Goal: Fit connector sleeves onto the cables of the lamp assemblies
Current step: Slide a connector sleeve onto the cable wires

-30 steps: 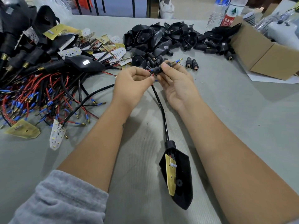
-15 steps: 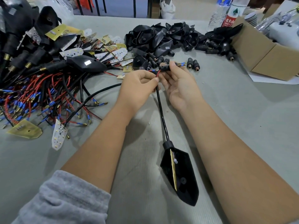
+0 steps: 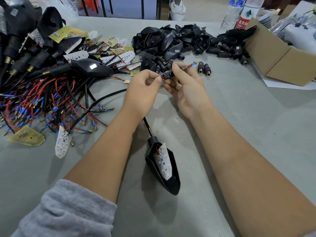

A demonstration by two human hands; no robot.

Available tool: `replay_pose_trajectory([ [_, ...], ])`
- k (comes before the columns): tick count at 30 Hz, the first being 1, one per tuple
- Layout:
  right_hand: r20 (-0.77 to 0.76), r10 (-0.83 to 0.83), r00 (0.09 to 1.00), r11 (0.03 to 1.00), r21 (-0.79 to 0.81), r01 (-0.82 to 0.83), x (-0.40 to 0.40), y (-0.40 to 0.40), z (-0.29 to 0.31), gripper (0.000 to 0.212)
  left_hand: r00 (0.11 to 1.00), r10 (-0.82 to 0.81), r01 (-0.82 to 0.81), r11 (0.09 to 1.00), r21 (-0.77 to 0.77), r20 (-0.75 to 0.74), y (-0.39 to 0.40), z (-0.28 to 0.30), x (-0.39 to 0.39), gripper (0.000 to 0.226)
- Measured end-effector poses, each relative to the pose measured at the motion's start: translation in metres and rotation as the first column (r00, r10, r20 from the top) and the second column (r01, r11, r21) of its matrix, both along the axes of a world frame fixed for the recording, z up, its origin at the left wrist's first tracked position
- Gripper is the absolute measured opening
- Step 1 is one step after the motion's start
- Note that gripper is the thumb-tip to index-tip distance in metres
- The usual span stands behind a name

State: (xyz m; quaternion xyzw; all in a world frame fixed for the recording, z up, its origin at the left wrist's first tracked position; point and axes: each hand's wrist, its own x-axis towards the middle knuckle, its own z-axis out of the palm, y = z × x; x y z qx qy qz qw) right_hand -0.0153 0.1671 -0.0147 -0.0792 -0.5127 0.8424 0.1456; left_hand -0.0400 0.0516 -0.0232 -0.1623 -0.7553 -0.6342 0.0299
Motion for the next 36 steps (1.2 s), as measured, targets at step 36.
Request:
replay_pose_trajectory([
  [36, 0.005, -0.011, 1.000, 0.972, 0.236, 0.009, -0.0030, -0.0038, -0.0058, 0.013, 0.996, -0.020, 0.014, 0.997, 0.076, 0.083, -0.0035, 0.0027, 0.0007, 0.019],
])
